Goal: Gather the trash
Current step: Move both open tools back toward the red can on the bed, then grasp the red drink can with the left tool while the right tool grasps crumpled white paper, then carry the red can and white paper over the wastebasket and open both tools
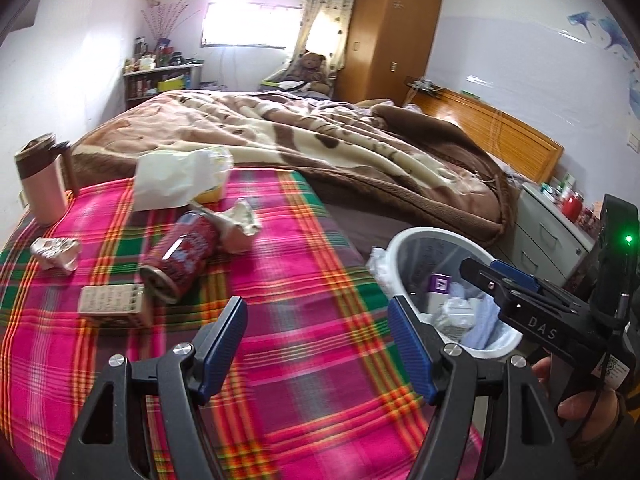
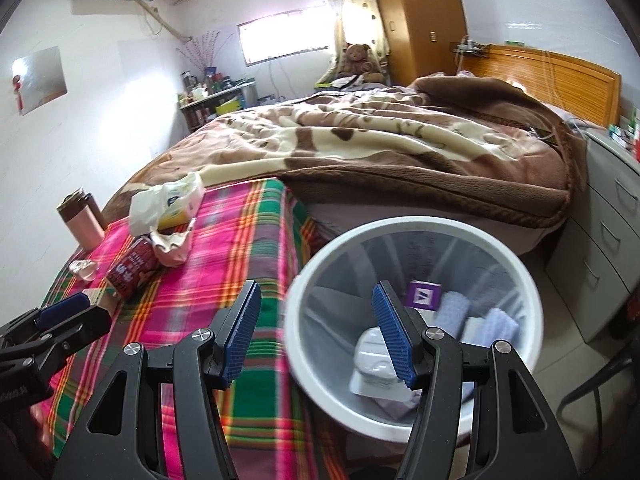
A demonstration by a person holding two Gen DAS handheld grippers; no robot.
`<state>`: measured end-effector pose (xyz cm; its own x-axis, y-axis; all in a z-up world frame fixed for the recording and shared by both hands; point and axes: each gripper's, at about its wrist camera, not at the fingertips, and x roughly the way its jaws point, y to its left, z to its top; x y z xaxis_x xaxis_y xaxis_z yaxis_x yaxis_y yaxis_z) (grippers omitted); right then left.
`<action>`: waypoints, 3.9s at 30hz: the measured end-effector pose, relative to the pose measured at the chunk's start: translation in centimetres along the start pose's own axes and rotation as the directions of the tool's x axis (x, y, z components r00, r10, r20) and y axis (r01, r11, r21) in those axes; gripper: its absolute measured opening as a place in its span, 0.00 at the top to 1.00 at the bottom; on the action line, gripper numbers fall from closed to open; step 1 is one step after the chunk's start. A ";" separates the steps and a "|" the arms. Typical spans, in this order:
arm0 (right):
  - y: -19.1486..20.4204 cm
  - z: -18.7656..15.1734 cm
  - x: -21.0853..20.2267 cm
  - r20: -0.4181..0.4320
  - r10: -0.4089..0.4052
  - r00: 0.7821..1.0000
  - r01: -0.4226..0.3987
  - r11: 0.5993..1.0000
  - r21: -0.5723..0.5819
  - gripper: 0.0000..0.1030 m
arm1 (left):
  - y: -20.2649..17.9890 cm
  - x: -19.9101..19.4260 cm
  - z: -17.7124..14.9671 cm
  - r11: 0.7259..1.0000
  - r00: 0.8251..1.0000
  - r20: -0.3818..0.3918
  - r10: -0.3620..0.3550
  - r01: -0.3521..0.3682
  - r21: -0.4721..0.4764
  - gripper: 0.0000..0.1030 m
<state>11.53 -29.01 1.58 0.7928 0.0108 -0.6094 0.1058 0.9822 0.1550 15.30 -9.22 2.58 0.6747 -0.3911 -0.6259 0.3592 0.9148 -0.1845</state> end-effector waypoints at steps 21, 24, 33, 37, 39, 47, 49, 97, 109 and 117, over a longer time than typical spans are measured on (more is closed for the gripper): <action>5.9 1.4 5.0 -0.070 0.075 0.995 -0.078 0.996 -0.039 0.42 | 8.3 3.4 2.1 0.989 0.992 -0.040 0.120 -0.122 -0.077 0.28; 6.5 1.9 6.0 -0.080 0.079 0.994 -0.083 0.996 -0.042 0.42 | 8.9 4.4 2.3 0.989 0.990 -0.063 0.124 -0.128 -0.070 0.28; 8.2 3.1 9.1 -0.111 0.099 0.989 -0.105 0.993 -0.050 0.42 | 10.1 7.0 3.2 0.990 0.987 -0.104 0.121 -0.129 -0.065 0.28; 8.8 3.4 10.8 -0.140 0.121 0.983 -0.127 0.991 -0.037 0.42 | 10.8 8.2 3.3 0.988 0.983 -0.131 0.126 -0.136 -0.073 0.28; 9.2 3.6 11.3 -0.146 0.125 0.981 -0.133 0.990 -0.043 0.42 | 11.2 8.6 3.4 0.988 0.984 -0.134 0.116 -0.129 -0.088 0.28; 10.5 4.2 13.3 -0.176 0.171 0.969 -0.177 0.984 -0.017 0.42 | 12.1 10.2 3.4 0.987 0.982 -0.157 0.106 -0.123 -0.105 0.28; 10.6 4.2 14.0 -0.199 0.192 0.961 -0.196 0.981 0.000 0.42 | 12.2 10.3 3.3 0.986 0.982 -0.157 0.104 -0.122 -0.113 0.28; 10.4 2.6 9.5 -0.145 0.222 0.964 -0.227 0.974 -0.019 0.94 | 10.2 5.3 2.0 0.987 0.995 -0.079 0.057 -0.068 -0.144 0.47; 7.8 1.9 4.6 -0.062 0.211 0.975 -0.210 0.977 0.025 0.94 | 6.0 1.0 1.2 0.995 0.999 -0.023 0.036 -0.038 -0.088 0.47; 5.3 1.5 1.6 -0.006 0.182 0.983 -0.181 0.982 0.048 0.94 | 3.0 -0.9 0.9 0.999 1.000 0.018 0.008 -0.007 -0.044 0.47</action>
<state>14.27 -24.09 2.53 0.7949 0.1905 -0.5761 -0.0110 0.9538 0.3002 16.36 -6.16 3.30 0.6886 -0.3859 -0.6139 0.3259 0.9210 -0.2135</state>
